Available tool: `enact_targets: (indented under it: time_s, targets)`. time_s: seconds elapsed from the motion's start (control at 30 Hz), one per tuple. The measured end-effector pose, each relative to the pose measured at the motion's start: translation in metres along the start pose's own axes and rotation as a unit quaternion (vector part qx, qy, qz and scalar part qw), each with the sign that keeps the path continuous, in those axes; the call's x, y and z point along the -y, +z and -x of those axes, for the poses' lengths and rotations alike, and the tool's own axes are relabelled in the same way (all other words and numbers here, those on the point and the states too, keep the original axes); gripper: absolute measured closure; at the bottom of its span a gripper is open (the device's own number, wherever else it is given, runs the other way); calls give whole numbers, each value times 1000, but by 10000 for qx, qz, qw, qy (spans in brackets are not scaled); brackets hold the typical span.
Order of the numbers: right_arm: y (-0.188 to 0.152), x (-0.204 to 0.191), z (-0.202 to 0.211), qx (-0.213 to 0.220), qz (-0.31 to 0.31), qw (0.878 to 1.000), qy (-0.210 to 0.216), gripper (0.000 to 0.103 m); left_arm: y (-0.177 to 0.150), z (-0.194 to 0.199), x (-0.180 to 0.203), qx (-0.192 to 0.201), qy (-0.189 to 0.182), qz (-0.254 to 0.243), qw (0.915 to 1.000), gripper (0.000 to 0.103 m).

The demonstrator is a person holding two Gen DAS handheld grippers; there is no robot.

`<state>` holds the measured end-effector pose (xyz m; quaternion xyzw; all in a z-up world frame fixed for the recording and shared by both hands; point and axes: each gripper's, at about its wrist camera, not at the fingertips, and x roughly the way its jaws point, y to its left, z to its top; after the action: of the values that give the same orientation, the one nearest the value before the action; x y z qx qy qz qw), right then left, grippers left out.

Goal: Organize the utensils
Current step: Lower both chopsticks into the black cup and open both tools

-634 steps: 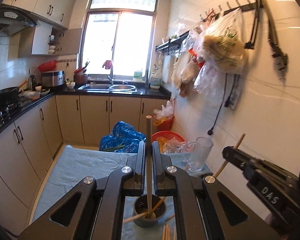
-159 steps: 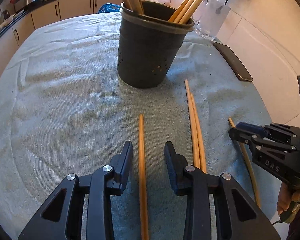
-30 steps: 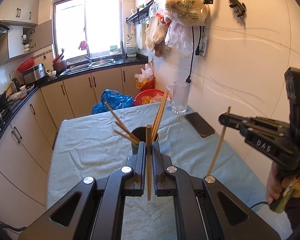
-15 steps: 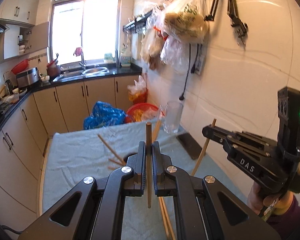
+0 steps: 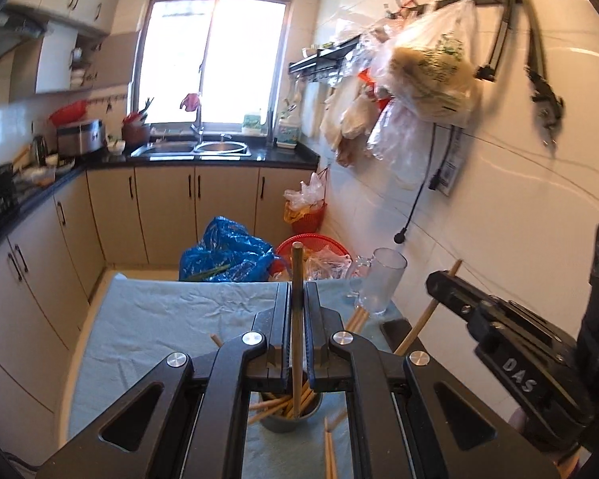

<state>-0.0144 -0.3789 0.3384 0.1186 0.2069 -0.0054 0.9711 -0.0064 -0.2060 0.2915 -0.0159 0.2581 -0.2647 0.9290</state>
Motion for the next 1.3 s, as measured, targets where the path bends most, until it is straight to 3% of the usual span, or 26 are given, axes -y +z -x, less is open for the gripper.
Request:
enact_targets:
  time_s: [0.3, 0.77, 1.13, 1.3]
  targets:
    - [4, 8, -34, 243, -373, 9990, 10, 97, 6, -39, -11, 102, 238, 108, 9996, 98]
    - [-47, 25, -84, -616, -423, 9972, 7, 96, -22, -76, -12, -459, 481, -62, 9978, 98]
    - [-69, 30, -92, -821, -364, 9960, -16, 96, -46, -102, -21, -1068, 685, 18, 9919, 97]
    - [-71, 32, -92, -839, -348, 9959, 14, 96, -48, -103, -21, -1077, 807, -22, 9909, 97]
